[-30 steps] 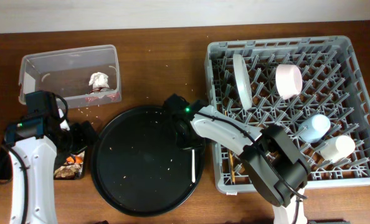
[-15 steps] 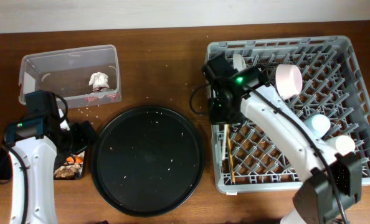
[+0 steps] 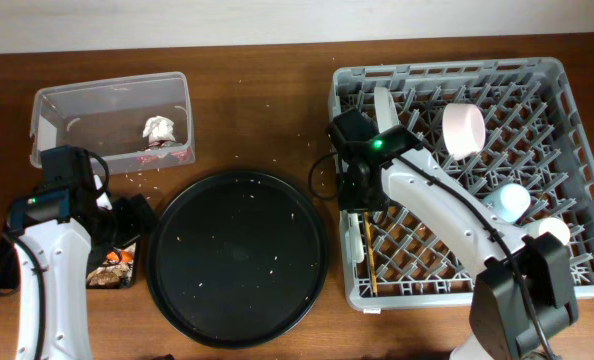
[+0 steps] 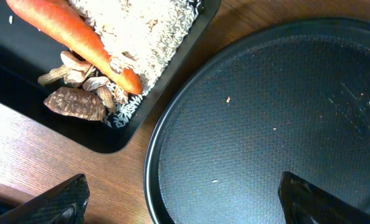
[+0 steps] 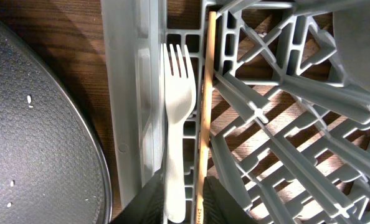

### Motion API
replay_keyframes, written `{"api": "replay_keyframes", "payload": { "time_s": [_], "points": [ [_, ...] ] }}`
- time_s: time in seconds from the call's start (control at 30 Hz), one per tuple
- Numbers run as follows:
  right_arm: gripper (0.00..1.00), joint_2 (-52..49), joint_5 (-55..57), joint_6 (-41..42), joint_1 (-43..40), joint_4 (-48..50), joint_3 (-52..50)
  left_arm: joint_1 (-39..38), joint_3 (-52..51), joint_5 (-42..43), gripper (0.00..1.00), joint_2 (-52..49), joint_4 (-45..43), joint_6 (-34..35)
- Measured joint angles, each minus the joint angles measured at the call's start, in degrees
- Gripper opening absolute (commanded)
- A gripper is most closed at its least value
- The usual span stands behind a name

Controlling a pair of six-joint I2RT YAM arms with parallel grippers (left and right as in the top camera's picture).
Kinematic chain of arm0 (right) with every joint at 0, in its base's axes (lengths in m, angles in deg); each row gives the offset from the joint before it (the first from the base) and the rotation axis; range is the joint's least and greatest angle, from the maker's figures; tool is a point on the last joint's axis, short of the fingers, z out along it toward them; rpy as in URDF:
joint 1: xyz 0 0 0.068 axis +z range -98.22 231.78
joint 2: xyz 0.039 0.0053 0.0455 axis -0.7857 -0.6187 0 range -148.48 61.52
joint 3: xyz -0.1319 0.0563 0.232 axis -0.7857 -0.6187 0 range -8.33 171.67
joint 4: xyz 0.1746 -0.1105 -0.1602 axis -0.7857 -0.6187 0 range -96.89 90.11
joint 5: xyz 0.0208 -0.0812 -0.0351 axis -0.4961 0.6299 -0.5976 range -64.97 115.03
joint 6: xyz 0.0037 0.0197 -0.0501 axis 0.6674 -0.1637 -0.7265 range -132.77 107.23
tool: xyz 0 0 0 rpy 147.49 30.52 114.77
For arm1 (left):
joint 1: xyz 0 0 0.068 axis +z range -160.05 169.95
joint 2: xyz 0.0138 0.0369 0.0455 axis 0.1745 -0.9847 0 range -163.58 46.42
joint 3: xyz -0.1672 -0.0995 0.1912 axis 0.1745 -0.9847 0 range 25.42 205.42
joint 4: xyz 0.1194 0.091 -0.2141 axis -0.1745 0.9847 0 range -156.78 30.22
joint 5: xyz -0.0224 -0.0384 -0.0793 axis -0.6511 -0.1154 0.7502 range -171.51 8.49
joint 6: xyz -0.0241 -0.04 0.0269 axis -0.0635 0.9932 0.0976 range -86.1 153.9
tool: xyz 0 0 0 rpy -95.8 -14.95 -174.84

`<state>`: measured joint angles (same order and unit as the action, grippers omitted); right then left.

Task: Sort waste into correct bins and load items into the dishwasher rack
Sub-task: 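Withdraw the right gripper up and out of the rack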

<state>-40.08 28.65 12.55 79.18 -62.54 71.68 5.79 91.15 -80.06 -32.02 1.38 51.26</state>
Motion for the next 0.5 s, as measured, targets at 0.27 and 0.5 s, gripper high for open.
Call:
{"api": "replay_keyframes", "payload": {
  "time_s": [0.27,0.5],
  "points": [
    [0.70,17.4,-3.1,-2.4,-10.3,0.5,-0.2,-11.3,-0.1,4.5,0.99,0.0,-5.3,-1.6],
    [0.98,18.0,-12.9,-17.0,-24.4,-2.2,-0.2,-22.0,2.6,5.4,0.99,-0.3,0.7,-14.6]
  ]
}}
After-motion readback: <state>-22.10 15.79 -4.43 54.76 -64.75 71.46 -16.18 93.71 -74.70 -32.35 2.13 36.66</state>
